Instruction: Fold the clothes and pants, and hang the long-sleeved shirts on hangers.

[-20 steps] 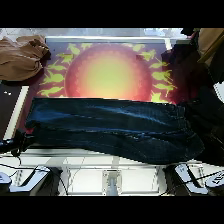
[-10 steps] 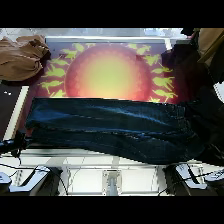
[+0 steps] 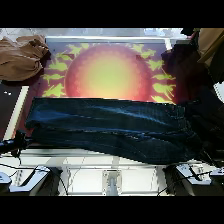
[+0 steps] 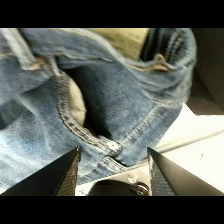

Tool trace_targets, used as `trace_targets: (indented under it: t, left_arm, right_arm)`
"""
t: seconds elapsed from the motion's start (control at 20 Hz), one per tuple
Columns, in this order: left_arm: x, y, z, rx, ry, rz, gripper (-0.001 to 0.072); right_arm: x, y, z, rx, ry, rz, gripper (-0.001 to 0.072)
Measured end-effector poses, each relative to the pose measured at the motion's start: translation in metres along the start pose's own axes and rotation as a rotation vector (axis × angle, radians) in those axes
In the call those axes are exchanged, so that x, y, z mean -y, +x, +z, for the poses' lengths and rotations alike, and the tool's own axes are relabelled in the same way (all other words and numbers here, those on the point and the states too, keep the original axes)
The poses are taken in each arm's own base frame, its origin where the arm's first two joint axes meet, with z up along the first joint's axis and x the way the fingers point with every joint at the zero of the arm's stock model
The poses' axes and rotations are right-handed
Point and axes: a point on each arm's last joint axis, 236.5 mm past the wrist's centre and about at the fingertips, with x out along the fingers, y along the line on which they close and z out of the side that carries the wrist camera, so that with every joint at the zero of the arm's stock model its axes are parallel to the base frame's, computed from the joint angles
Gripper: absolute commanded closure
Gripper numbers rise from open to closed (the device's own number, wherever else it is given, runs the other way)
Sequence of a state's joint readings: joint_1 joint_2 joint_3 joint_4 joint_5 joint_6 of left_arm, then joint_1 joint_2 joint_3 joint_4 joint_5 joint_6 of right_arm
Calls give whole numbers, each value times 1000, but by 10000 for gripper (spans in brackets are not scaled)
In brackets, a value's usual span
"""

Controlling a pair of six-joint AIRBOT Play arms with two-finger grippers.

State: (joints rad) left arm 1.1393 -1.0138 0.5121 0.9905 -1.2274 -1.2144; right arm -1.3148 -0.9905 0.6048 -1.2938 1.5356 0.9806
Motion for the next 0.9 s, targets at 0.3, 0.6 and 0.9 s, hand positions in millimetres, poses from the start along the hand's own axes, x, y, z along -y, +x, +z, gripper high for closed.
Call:
trace_targets:
  t: [0.3, 0.6, 0.9]
  left_arm:
    - [0, 0, -1, -5, 1, 1, 692]
    - [0, 0, -3, -12, 1, 0, 692]
    - [0, 0, -2, -8, 1, 1, 691]
  right_arm:
    - [0, 6, 4, -13, -50, -34, 261]
    - [22, -25, 22, 71, -6, -108, 262]
    - [22, -9, 36, 130, 64, -37, 262]
